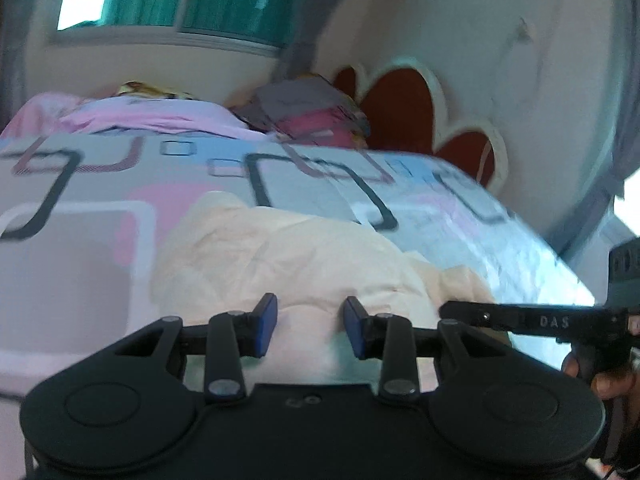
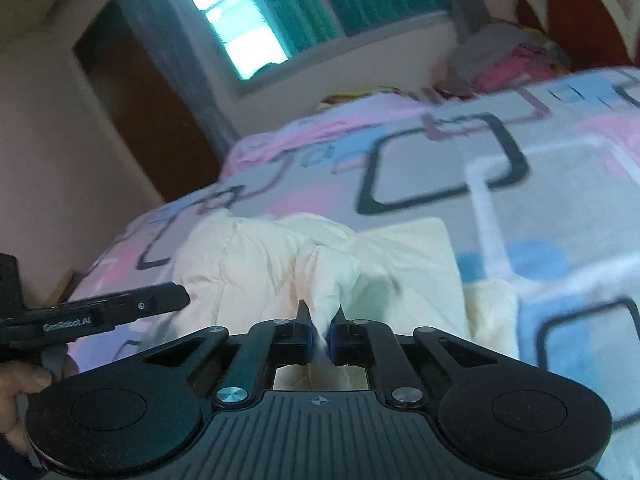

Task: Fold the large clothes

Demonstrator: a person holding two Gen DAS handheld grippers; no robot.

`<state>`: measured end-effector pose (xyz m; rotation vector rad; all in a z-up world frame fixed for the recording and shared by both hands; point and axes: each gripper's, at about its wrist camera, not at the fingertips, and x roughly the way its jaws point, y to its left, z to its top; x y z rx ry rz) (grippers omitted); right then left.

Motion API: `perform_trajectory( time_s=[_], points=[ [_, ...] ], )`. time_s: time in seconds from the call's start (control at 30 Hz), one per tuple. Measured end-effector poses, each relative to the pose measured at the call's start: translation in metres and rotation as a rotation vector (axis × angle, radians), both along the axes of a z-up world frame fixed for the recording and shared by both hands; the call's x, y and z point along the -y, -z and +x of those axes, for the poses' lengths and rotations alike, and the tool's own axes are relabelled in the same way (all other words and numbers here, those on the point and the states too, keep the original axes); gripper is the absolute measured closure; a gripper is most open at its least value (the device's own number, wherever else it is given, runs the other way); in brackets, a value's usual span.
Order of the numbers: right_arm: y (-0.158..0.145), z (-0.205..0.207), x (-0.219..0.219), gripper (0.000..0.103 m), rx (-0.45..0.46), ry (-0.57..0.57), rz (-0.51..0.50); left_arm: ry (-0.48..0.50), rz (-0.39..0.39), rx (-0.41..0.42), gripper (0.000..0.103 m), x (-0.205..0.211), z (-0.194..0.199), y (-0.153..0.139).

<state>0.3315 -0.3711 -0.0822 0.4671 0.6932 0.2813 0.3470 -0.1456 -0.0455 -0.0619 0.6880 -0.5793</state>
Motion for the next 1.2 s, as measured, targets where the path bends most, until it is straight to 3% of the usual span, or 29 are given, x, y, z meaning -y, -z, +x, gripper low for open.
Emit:
perform_trajectory(
  time_s=[0.2, 0.33, 0.47, 0.5, 0.53, 0.6, 0.77, 0.87, 0.93, 1.1, 1.2],
  points=[
    [0.031, 0.005, 0.021, 0.096, -0.116, 0.060, 0.007, 0.053, 0.068, -0.130, 0.069, 0.037, 0.023, 0.031],
    [0.054, 0.011, 0.034, 0.097, -0.157, 0.080, 0.078, 0.062, 0.151, -0.151, 0.069, 0.058, 0.034, 0.043],
    [0.047, 0.009, 0.042, 0.096, -0.170, 0.085, 0.116, 0.091, 0.131, -0.160, 0.066, 0.049, 0.034, 0.039],
    [0.040, 0.004, 0.044, 0.086, -0.170, 0.092, 0.127, 0.092, 0.113, -0.151, 0.066, 0.044, 0.030, 0.033],
    [0.030, -0.003, 0.047, 0.062, -0.160, 0.102, 0.127, 0.087, 0.092, -0.138, 0.063, 0.037, 0.024, 0.027],
    [0.011, -0.021, 0.051, 0.033, -0.104, 0.089, 0.131, 0.072, 0.032, -0.102, 0.062, 0.018, 0.004, 0.013],
    [-0.010, -0.061, 0.050, 0.034, -0.117, -0.011, 0.157, 0.045, -0.055, -0.126, 0.063, -0.024, -0.055, 0.002],
    [-0.008, -0.078, 0.037, 0.051, -0.167, -0.073, 0.133, 0.055, -0.064, -0.175, 0.065, -0.040, -0.080, 0.008],
    [-0.003, -0.088, 0.029, 0.066, -0.205, -0.087, 0.096, 0.064, -0.065, -0.201, 0.066, -0.046, -0.084, 0.012],
    [0.020, -0.095, 0.009, 0.072, -0.311, -0.085, 0.019, 0.103, -0.019, -0.252, 0.069, -0.041, -0.077, 0.032],
    [0.037, -0.093, 0.005, 0.072, -0.329, -0.071, 0.014, 0.108, 0.022, -0.254, 0.072, -0.035, -0.071, 0.048]
  ],
)
